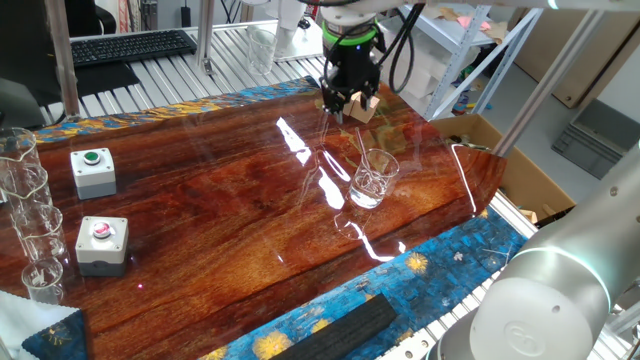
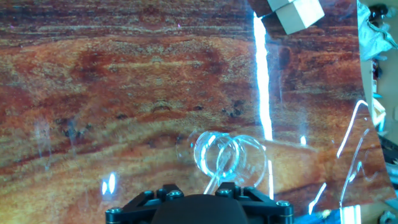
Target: Stir the beaker with a glass rod
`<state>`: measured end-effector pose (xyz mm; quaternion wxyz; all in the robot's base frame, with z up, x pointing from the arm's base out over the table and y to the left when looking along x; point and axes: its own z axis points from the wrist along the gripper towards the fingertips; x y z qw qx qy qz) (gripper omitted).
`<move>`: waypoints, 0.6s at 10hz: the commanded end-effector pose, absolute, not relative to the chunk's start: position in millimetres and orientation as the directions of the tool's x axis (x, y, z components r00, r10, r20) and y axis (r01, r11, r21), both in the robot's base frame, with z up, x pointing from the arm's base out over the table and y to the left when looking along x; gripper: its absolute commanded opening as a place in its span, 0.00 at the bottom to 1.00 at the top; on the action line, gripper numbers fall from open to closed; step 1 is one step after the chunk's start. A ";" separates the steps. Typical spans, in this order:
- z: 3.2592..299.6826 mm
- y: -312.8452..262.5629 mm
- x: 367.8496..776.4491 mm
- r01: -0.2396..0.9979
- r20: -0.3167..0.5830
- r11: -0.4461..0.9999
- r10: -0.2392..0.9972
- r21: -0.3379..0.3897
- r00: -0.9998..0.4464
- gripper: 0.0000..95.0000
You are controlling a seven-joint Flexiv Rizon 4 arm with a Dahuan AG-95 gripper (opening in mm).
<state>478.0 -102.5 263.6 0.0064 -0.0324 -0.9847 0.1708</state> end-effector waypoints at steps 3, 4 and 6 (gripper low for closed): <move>257.8 -109.8 472.3 0.061 0.001 0.941 0.065 -0.333 -0.998 0.40; 256.9 -110.0 471.6 0.062 0.000 0.941 0.066 -0.333 -0.998 0.40; 255.5 -108.8 470.2 0.066 -0.004 0.940 0.068 -0.335 -0.998 0.40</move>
